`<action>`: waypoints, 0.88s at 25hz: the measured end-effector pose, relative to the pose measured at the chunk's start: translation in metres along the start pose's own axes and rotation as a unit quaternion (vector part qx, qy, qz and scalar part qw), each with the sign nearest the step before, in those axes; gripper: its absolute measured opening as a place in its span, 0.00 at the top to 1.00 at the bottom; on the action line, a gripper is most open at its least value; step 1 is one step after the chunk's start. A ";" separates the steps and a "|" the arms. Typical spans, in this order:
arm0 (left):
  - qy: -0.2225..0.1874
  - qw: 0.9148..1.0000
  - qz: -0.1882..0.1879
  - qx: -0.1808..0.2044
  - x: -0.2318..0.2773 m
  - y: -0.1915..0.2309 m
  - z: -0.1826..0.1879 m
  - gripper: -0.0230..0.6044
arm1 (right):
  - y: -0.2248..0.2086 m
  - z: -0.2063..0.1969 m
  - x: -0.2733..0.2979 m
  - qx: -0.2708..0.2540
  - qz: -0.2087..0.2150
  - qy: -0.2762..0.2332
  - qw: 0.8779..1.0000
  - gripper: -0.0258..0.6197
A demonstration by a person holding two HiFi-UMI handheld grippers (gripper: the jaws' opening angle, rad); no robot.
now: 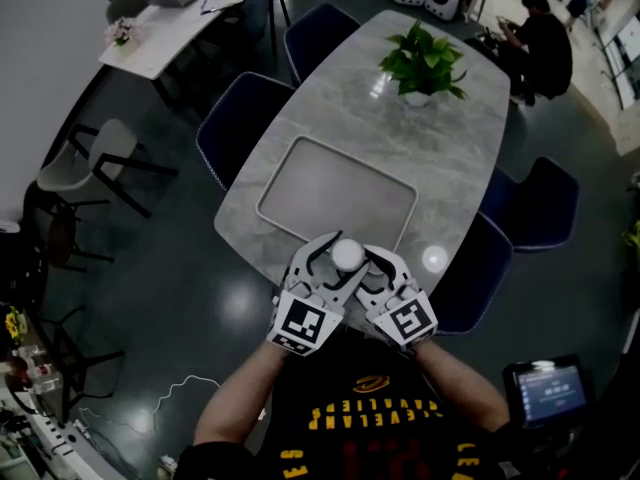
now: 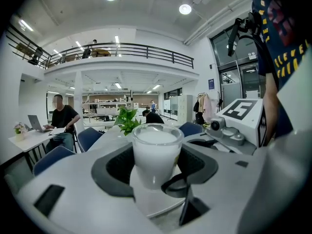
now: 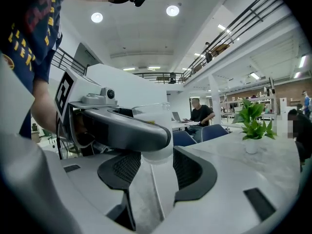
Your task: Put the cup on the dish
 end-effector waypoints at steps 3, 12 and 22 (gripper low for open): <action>0.004 1.000 -0.013 0.000 0.012 0.024 0.000 0.54 | -0.014 0.002 0.021 0.004 -0.008 0.007 1.000 0.63; 0.013 0.999 -0.039 -0.004 0.044 0.082 -0.019 0.54 | -0.049 -0.012 0.074 0.007 -0.026 0.029 0.999 0.63; 0.038 0.997 -0.071 -0.018 0.071 0.108 -0.056 0.54 | -0.072 -0.045 0.099 0.008 -0.046 0.062 0.997 0.63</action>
Point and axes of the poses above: the fingertips, and each gripper's own axes: x forward along the fingers, y to its left, z out of its top, the point moved 6 cm from there along -x, backward along the fingers, and after that the axes turned 6 degrees about -y, right-handed, at the moved point
